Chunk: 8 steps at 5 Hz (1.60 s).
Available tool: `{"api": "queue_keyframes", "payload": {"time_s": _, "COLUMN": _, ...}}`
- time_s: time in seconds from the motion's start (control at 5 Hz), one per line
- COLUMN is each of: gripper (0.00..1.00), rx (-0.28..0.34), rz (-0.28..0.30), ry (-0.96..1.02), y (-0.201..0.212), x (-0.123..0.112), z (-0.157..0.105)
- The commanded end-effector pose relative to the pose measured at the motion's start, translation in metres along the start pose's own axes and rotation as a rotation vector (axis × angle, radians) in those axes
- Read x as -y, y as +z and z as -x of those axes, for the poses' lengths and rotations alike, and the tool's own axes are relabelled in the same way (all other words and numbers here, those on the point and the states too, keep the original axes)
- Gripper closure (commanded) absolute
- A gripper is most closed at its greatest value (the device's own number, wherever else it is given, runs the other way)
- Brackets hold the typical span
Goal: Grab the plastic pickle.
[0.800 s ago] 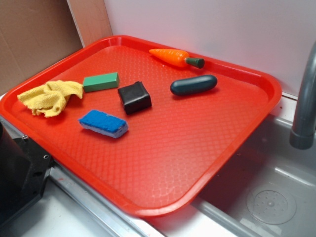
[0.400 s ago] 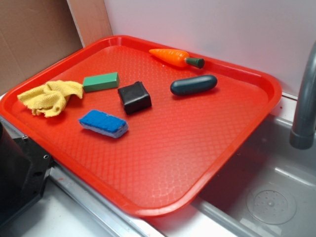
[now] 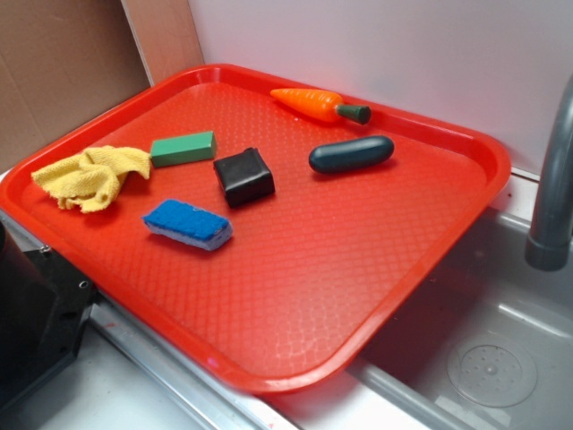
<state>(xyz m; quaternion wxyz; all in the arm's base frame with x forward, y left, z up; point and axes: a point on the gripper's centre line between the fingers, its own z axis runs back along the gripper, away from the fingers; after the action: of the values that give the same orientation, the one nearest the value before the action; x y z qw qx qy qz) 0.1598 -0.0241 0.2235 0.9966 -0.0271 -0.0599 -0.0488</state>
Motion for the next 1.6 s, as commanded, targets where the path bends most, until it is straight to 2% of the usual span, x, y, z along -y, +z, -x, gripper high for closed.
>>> {"api": "queue_keyframes", "payload": {"time_s": 0.0, "gripper": 0.0, "rx": 0.134, "rz": -0.072, "ry": -0.182, "y": -0.027, "x": 0.015, "z": -0.053}}
{"api": "queue_keyframes", "payload": {"time_s": 0.2, "gripper": 0.0, "rx": 0.146, "rz": -0.109, "ry": -0.21, "y": -0.057, "x": 0.022, "z": -0.079}}
{"api": "queue_keyframes", "payload": {"time_s": 0.4, "gripper": 0.0, "rx": 0.168, "rz": -0.119, "ry": -0.221, "y": -0.083, "x": 0.023, "z": -0.099}}
{"api": "queue_keyframes", "payload": {"time_s": 0.8, "gripper": 0.0, "rx": 0.12, "rz": -0.179, "ry": -0.243, "y": -0.148, "x": 0.027, "z": -0.118}}
{"api": "queue_keyframes", "payload": {"time_s": 1.0, "gripper": 0.0, "rx": 0.093, "rz": -0.174, "ry": -0.269, "y": -0.173, "x": 0.027, "z": -0.125}}
{"api": "queue_keyframes", "payload": {"time_s": 1.4, "gripper": 0.02, "rx": 0.023, "rz": -0.127, "ry": -0.292, "y": -0.213, "x": 0.023, "z": -0.135}}
